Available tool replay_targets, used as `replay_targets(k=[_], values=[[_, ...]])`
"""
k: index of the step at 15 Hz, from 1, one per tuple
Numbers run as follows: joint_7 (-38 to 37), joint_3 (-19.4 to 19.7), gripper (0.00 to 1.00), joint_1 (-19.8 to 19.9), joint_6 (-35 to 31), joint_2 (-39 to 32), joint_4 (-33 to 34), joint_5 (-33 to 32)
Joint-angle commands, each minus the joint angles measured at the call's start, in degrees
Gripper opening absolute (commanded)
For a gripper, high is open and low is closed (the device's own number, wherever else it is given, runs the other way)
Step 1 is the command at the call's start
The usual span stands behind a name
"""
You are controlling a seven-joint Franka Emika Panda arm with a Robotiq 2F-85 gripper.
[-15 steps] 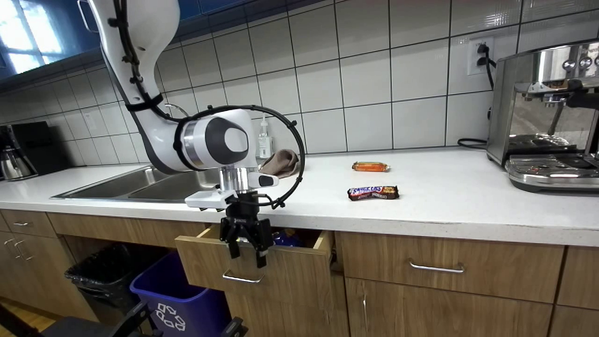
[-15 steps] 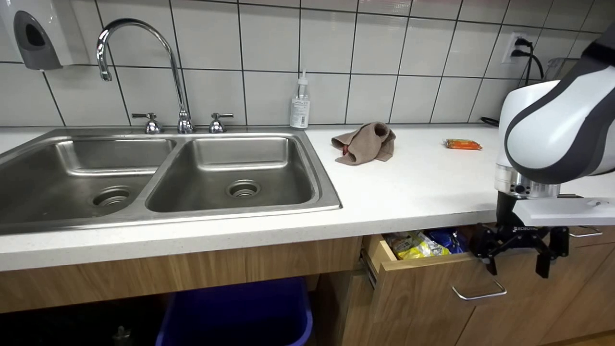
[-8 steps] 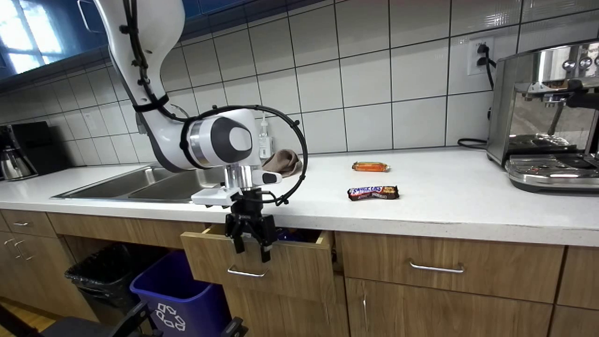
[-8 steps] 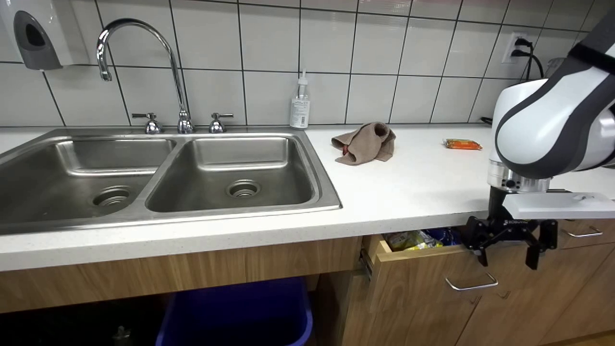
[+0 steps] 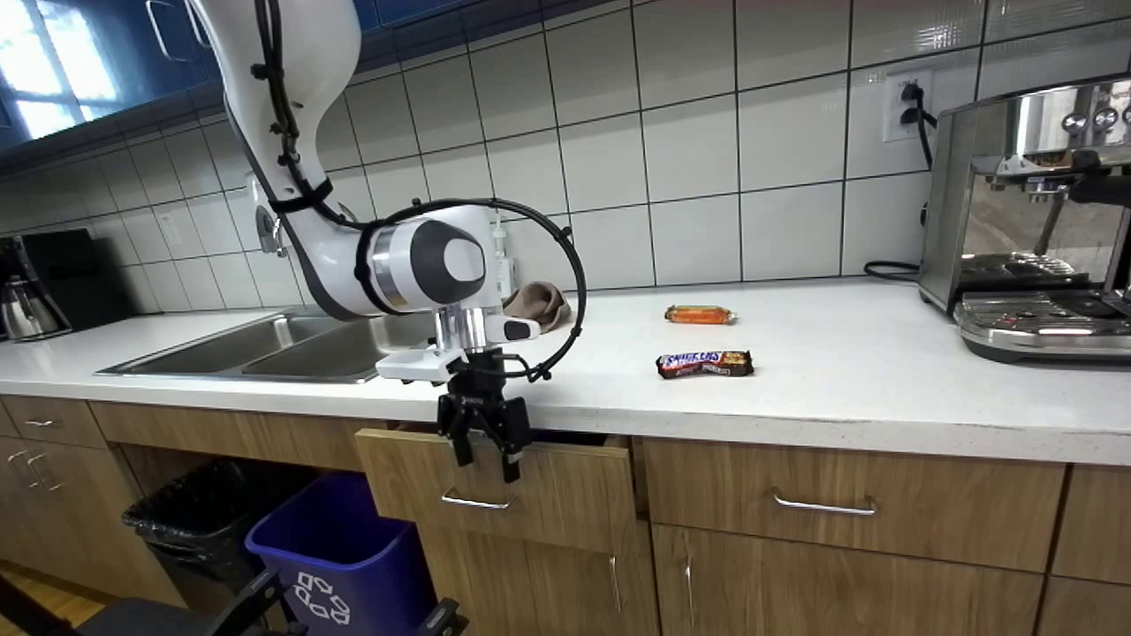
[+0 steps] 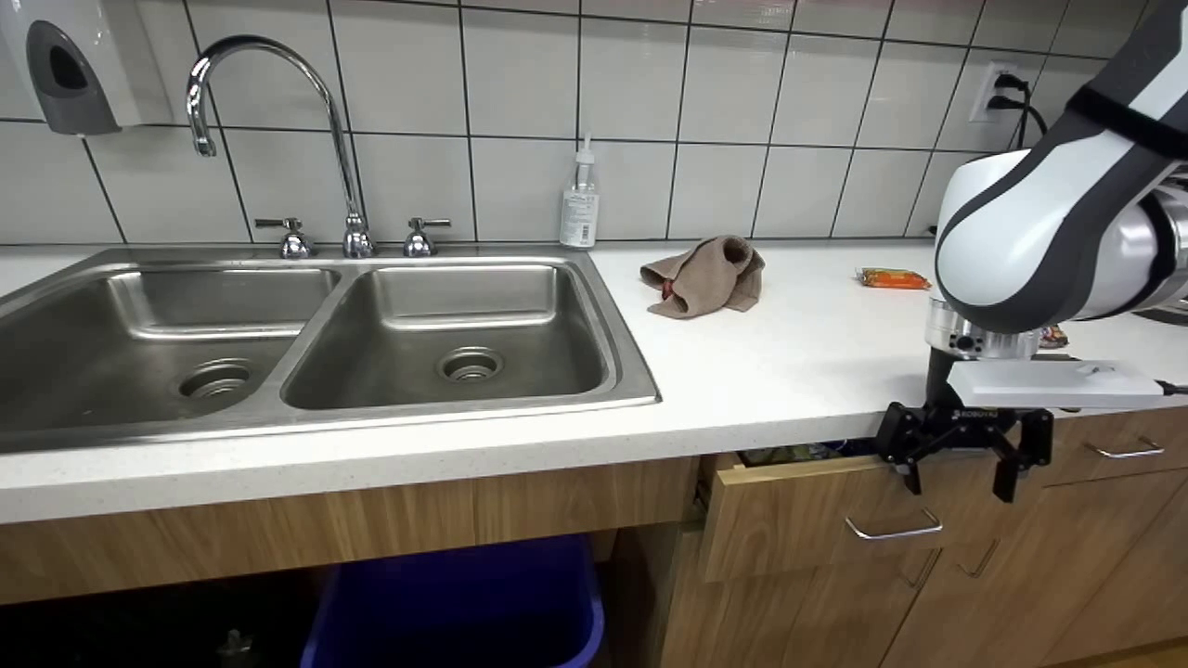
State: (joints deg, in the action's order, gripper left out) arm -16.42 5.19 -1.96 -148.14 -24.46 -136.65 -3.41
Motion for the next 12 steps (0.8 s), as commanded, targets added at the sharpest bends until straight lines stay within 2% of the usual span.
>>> replay_targets(k=[1,12], values=[[-2.3,0.8,1.00,-0.8,-0.1,-3.4,4.6,1.2],[-2.5,0.7,1.00,-0.6,-0.3,-4.3,6.3,2.8]])
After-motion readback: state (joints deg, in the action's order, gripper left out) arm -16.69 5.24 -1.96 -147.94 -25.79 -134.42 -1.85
